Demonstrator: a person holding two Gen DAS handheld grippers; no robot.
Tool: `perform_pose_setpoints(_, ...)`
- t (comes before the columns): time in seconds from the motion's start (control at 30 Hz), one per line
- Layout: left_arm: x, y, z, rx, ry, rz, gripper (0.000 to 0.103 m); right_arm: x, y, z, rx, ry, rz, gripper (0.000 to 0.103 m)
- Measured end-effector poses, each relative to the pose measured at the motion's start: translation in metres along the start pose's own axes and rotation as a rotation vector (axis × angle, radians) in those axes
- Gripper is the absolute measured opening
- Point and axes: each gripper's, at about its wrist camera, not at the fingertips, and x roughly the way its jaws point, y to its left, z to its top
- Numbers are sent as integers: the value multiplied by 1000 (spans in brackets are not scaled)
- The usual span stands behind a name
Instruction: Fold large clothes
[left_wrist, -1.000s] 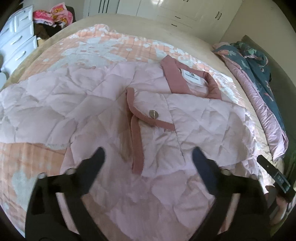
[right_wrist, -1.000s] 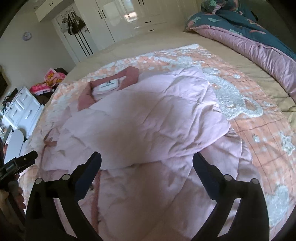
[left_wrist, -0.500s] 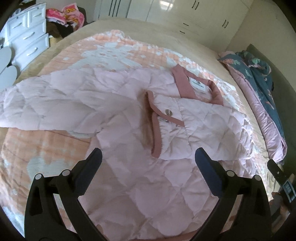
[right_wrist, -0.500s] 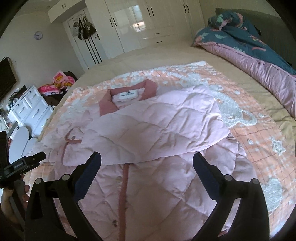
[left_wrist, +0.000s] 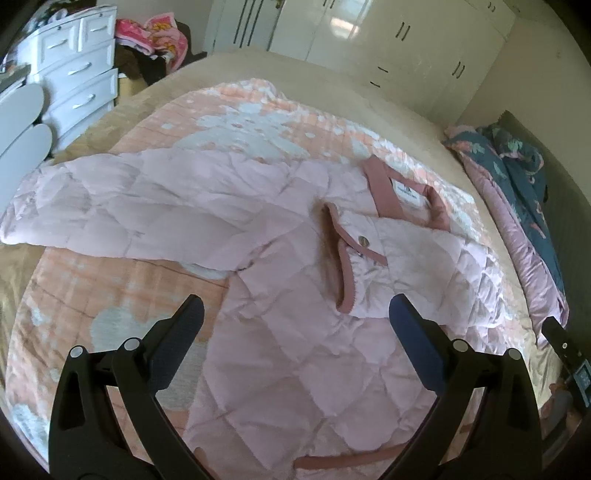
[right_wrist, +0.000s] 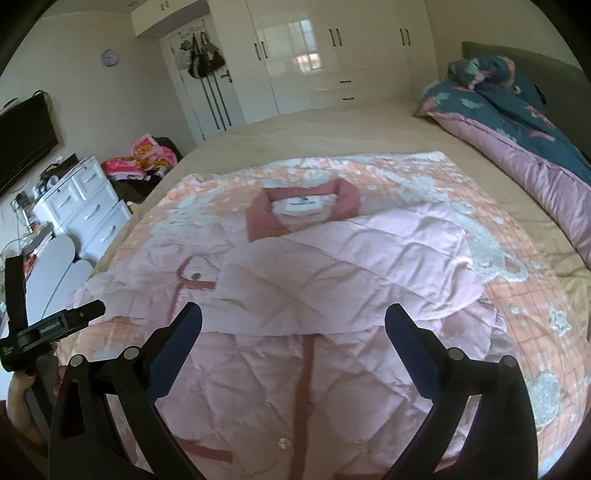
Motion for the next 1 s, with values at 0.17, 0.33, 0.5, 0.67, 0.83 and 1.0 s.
perform_pose_setpoints(0.17,-8,16,1,-22,-15,5,94,-1,23,3,-30,-4,24,99)
perform_pose_setpoints(0.33,-14,35,0,-52,-24,15,94,1,48,5,-70,0,45,99)
perform_pose_setpoints(0.5,-19,56,0,-89,-32,30,94,5,75,7,-111,1,76,99)
perform_pose_setpoints(0.67,-24,80,-1,-128,-42,45,94,11,104,8,-156,6,101,99)
perform_pose_setpoints(0.83,-26,101,-1,-162,-46,59,94,20,134,8,-200,17,135,99)
perform_pose_setpoints(1.0,-27,123,-2,-200,-49,71,94,29,160,5,-238,32,160,99)
